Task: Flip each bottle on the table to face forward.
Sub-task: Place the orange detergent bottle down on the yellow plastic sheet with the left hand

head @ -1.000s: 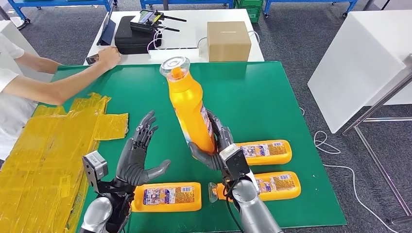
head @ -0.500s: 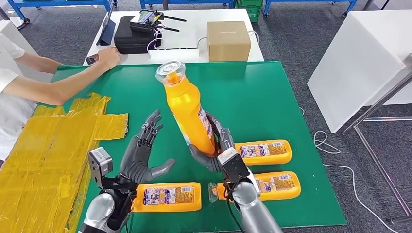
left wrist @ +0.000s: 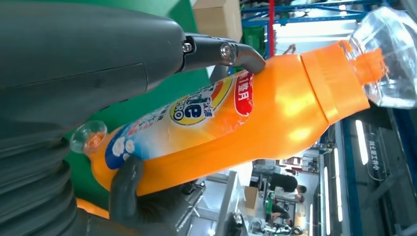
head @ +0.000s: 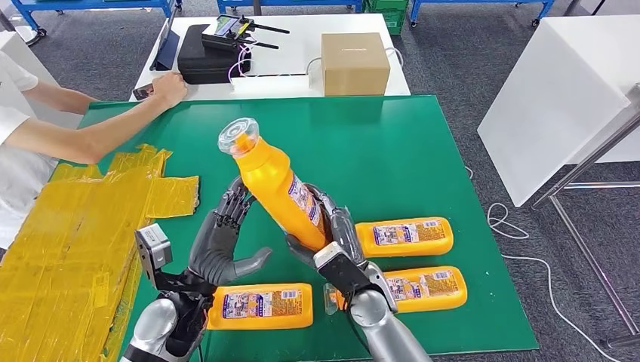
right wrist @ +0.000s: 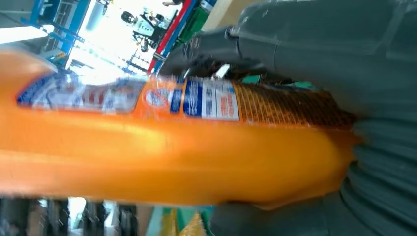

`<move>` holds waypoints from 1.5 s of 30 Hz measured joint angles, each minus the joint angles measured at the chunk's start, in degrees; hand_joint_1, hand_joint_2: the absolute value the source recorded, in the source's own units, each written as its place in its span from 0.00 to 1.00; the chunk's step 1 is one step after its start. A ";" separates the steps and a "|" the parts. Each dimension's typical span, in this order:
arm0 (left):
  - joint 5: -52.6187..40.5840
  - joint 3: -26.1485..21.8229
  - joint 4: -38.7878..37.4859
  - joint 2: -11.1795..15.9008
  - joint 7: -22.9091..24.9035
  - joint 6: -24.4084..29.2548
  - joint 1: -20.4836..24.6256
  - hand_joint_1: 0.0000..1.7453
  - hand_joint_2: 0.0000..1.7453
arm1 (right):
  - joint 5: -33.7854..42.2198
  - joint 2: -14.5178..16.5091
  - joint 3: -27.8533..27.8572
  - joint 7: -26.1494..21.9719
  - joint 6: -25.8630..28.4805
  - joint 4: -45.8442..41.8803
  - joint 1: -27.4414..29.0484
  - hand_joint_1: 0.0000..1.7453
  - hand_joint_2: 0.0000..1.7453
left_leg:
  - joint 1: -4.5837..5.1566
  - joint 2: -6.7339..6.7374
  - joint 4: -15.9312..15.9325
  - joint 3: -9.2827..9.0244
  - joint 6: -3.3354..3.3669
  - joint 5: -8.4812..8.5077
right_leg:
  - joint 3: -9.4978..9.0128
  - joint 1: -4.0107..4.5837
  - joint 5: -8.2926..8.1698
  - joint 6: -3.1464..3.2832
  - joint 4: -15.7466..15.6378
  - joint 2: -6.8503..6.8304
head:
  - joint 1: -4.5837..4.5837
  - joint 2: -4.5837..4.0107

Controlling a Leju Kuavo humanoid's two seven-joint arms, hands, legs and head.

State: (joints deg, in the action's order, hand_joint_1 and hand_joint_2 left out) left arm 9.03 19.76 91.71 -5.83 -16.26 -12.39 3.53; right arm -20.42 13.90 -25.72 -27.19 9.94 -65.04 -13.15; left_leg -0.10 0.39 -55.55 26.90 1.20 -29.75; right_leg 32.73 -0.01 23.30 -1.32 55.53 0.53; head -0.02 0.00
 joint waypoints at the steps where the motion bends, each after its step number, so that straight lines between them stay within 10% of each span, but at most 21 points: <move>1: 0.42 0.05 0.00 0.06 0.11 -0.10 -0.01 0.00 1.00 | -1.01 0.02 -0.37 -0.04 0.76 0.41 -0.09 1.00 1.00 | 0.00 0.00 0.00 0.00 0.00 0.00 | 0.00 0.00 0.00 0.00 0.00 0.00 | 0.00 0.00; 26: 7.50 -1.40 -0.89 1.10 -0.54 -0.21 -0.81 0.00 1.00 | -4.96 -1.37 -15.81 -2.03 -0.08 -0.09 -1.38 1.00 1.00 | 0.00 0.00 0.00 0.04 0.00 0.00 | 0.04 0.00 0.00 0.00 0.01 0.00 | -0.01 0.00; 27: 7.76 -1.40 -0.87 1.03 -0.71 -0.22 -0.96 0.08 1.00 | -4.90 -1.55 -16.13 -1.98 -0.15 -0.25 -1.50 1.00 1.00 | 0.00 0.00 0.00 0.03 0.00 0.00 | 0.05 0.00 0.00 0.00 0.01 0.00 | -0.01 0.00; 31: 8.60 -1.42 -0.76 0.84 -1.21 -0.18 -1.37 1.00 1.00 | -4.80 -2.01 -16.77 -1.89 -0.17 -0.57 -1.78 1.00 1.00 | -0.01 0.00 0.00 0.04 0.00 0.00 | 0.05 0.00 0.00 0.00 0.01 0.00 | 0.00 0.00; 45: 14.27 -3.21 2.79 -1.64 -3.71 1.64 -3.91 1.00 1.00 | -3.93 -1.86 -18.40 -1.29 -0.12 -1.05 -2.87 1.00 1.00 | 0.00 0.01 0.00 0.05 0.00 0.00 | 0.08 0.01 0.00 0.00 0.01 0.01 | 0.00 0.00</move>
State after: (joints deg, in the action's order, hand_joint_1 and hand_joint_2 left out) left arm 23.29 16.55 94.50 -7.47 -19.97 -10.75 -0.38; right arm -24.35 12.04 -44.13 -28.48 9.82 -66.09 -16.02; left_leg -0.11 0.40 -55.54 26.94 1.19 -29.74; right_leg 32.81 0.00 23.30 -1.32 55.53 0.54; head -0.03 0.00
